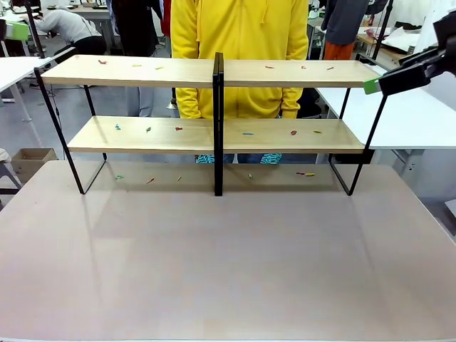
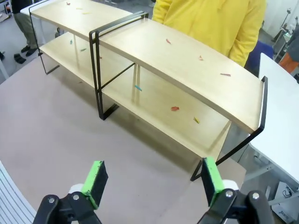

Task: Clean the shelves.
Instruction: Pick up the Duster when the human hands it over.

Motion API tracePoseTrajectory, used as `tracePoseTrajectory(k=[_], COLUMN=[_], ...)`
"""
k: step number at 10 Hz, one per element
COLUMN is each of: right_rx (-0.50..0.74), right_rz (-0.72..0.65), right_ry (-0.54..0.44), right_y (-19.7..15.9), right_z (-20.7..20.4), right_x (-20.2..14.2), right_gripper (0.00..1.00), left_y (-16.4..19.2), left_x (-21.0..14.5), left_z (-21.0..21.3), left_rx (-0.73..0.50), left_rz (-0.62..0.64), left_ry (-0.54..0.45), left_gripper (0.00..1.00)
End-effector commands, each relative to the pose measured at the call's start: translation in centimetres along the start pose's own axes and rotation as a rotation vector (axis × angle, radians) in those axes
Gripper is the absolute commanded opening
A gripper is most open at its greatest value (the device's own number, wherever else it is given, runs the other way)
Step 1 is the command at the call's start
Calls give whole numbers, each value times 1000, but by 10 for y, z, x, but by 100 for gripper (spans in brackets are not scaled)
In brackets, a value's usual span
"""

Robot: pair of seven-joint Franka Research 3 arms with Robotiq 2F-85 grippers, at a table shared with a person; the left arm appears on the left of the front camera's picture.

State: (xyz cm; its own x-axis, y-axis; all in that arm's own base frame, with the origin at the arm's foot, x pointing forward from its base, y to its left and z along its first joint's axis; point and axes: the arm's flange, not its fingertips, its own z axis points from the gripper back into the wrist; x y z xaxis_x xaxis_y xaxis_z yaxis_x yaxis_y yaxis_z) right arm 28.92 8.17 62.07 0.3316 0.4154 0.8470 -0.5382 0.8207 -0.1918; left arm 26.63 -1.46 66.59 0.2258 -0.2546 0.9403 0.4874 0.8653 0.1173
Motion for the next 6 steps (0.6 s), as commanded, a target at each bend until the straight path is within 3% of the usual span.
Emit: tracePoseTrajectory(k=[1, 6], right_rx=[-30, -19], right_rz=[25, 23], right_ry=[-7, 6], right_y=[3, -9], right_z=[-11, -22], right_x=[-19, -20], right_gripper=[100, 100], left_y=[-67, -101], left_x=[-136, -125], left_z=[7, -15], left_rx=[52, 143], left_rz=[18, 49], left_ry=[7, 57], left_gripper=[100, 100])
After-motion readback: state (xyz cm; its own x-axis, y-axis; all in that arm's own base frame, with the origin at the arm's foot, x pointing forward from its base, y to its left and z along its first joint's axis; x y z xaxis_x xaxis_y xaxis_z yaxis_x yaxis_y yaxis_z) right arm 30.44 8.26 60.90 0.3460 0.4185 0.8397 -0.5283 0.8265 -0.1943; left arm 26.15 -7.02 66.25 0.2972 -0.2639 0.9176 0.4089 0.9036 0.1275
